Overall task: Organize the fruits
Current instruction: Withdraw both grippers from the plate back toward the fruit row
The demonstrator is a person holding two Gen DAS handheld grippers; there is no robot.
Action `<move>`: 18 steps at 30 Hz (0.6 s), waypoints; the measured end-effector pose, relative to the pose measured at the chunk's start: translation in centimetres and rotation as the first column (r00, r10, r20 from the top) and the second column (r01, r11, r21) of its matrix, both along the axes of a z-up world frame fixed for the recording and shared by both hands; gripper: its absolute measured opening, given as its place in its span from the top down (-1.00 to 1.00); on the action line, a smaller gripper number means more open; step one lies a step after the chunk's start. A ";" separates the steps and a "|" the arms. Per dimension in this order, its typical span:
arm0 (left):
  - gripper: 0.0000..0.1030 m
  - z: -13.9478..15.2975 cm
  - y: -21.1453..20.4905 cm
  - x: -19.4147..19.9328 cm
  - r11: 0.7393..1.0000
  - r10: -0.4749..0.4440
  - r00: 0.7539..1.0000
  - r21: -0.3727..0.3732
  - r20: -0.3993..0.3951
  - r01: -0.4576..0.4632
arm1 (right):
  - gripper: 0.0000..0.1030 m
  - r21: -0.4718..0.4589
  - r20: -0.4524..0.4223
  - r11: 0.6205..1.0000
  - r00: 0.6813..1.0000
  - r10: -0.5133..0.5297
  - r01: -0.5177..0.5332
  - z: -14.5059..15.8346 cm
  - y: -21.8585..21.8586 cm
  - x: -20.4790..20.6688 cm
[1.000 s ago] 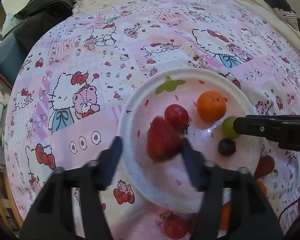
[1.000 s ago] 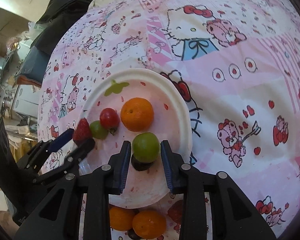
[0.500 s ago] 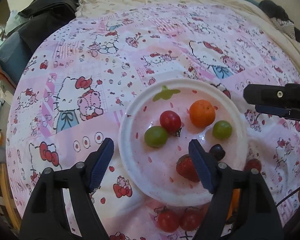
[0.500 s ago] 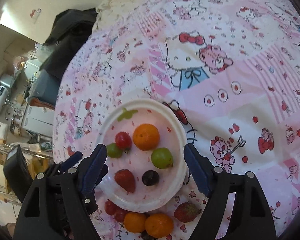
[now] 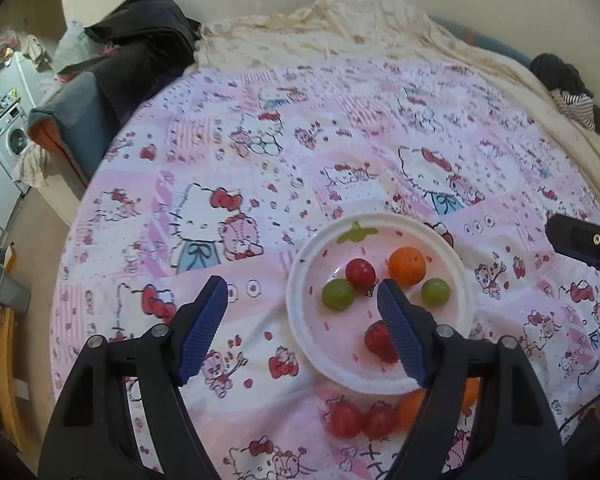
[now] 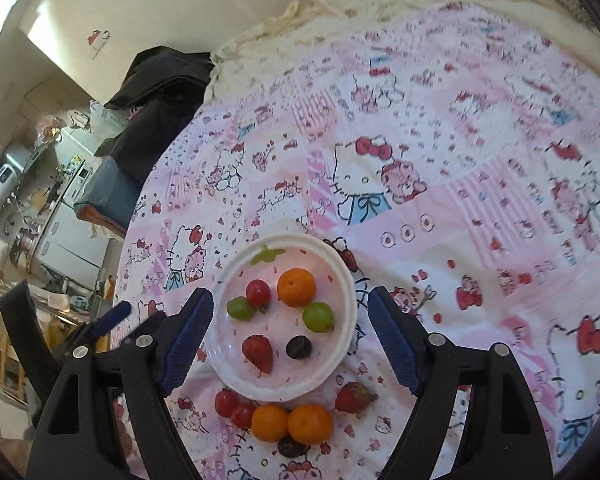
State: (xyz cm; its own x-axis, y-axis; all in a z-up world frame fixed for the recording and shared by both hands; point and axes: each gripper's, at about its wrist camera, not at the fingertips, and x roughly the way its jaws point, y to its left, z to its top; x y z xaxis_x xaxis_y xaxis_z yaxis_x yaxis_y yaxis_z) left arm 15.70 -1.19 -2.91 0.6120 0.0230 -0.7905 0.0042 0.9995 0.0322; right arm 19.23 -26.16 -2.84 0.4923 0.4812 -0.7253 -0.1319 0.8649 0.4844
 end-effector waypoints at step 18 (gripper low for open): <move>-0.45 1.7 2.3 -5.7 0.994 0.077 0.997 -0.071 -0.002 -0.077 | -0.59 -0.008 -0.029 1.000 0.999 -0.026 0.025 0.1 -1.4 -6.6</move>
